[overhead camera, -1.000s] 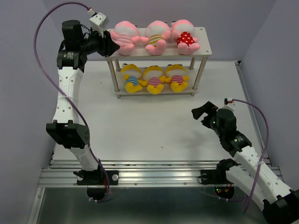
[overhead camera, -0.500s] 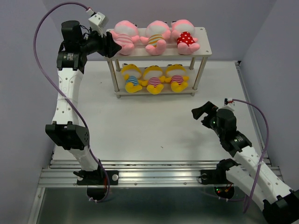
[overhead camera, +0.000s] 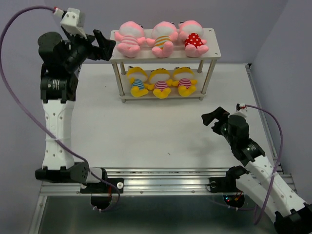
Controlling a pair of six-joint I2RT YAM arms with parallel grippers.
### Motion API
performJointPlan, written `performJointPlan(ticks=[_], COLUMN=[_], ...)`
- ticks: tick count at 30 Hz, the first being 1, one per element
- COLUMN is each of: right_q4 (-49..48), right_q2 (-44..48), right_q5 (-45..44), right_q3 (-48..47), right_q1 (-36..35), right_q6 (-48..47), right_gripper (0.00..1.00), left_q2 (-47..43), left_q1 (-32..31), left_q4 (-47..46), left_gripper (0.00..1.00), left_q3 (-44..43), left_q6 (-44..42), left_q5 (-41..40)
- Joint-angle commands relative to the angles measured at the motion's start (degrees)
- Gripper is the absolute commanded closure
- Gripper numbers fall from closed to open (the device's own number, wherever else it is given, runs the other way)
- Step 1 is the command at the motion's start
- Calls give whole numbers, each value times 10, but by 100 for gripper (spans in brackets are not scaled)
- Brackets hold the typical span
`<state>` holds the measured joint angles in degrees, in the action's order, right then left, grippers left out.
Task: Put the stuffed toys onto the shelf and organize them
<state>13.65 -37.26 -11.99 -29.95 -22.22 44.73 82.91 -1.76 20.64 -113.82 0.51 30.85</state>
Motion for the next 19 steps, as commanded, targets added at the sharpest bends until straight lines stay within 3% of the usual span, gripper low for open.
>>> performJointPlan(ticks=[1, 2, 4, 5, 8, 14, 19], right_q4=[44, 55, 82, 91, 133, 176, 167], right_q2=[16, 22, 27, 29, 39, 76, 125], right_q5=[-49, -71, -95, -109, -153, -190, -189], right_q3=[-32, -35, -44, -47, -70, -74, -56], right_q1=[-5, -5, -5, -5, -5, -5, -5], right_q6=[-12, -11, -5, -5, -7, -28, -27], right_gripper=[0, 0, 0, 0, 0, 0, 0], left_q2=[-127, -189, -251, -277, -357, -375, -409], left_q1=[-10, -11, -11, -11, -11, -11, -11], left_q4=[-41, -66, -78, -83, -108, -25, -44], left_gripper=[1, 1, 1, 1, 1, 1, 1], left_q3=[117, 215, 316, 408, 542, 578, 599], left_q6=[144, 210, 281, 318, 366, 361, 369], left_q5=[-210, -274, -354, -373, -380, -480, -469])
